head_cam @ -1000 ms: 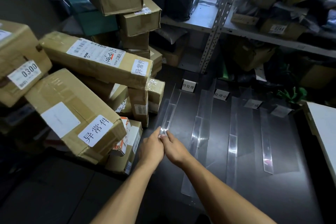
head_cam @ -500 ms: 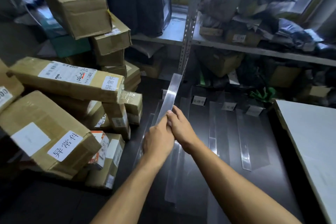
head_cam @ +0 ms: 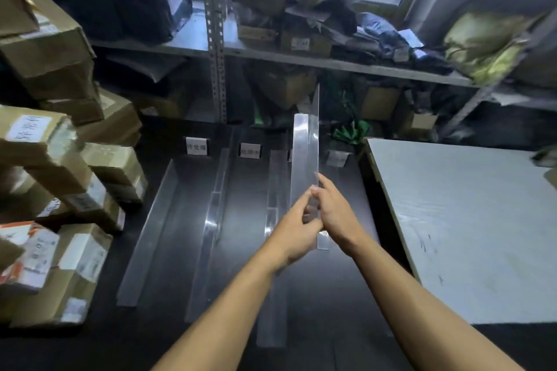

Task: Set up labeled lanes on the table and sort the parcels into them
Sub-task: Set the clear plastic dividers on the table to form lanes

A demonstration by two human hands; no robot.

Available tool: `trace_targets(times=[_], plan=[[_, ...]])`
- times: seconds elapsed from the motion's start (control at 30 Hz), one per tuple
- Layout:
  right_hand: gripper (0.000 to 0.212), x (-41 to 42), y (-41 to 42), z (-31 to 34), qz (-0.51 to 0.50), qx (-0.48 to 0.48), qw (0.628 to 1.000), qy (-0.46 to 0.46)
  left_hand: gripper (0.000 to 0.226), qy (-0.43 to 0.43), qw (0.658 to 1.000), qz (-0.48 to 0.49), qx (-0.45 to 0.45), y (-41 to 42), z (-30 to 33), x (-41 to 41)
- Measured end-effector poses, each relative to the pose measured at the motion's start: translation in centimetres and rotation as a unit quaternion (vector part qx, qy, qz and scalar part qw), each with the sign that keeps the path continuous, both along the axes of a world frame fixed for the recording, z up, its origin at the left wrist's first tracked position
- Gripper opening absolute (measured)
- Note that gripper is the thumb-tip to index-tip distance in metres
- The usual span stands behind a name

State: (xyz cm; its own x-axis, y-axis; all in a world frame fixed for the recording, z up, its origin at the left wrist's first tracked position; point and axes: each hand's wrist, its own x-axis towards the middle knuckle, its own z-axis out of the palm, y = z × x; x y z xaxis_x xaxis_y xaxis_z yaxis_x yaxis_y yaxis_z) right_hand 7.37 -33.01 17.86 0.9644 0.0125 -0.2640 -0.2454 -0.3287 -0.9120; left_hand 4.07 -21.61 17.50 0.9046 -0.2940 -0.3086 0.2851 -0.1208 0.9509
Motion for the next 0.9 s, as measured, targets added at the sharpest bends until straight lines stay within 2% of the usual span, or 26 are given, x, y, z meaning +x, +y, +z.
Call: trace_targets(times=[0.1, 0.23, 0.37, 0.5, 0.67, 0.9], plan=[[0.050, -1.4, -3.9, -2.0, -0.013, -0.037, 0.999, 0.026, 0.068, 0.041, 0.999, -0.010, -0.006, -3.6, -2.1, -1.1], [0.050, -3.6, -7.3, -5.1, -0.004, -0.042, 0.996, 0.076, 0.070, 0.107, 0.994, -0.021, -0.018, -7.2, -5.7, -3.0], [0.044, -5.4, -9.4, -8.3, 0.016, -0.027, 0.990, 0.140, 0.065, 0.133, 0.990, -0.007, -0.033, -9.4, -8.7, -5.1], [0.031, -7.0, -10.3, -10.6, 0.001, -0.025, 0.990, 0.142, 0.068, 0.175, 0.985, -0.003, -0.010, -10.6, -11.0, -6.6], [0.048, -7.9, -11.9, -13.2, 0.003, -0.083, 0.987, 0.137, 0.071, 0.192, 0.981, 0.004, -0.013, -11.7, -13.1, -7.9], [0.051, -8.5, -13.3, -14.5, -0.006, -0.057, 0.981, 0.185, 0.077, 0.210, 0.978, -0.007, -0.018, -13.2, -14.9, -8.5]])
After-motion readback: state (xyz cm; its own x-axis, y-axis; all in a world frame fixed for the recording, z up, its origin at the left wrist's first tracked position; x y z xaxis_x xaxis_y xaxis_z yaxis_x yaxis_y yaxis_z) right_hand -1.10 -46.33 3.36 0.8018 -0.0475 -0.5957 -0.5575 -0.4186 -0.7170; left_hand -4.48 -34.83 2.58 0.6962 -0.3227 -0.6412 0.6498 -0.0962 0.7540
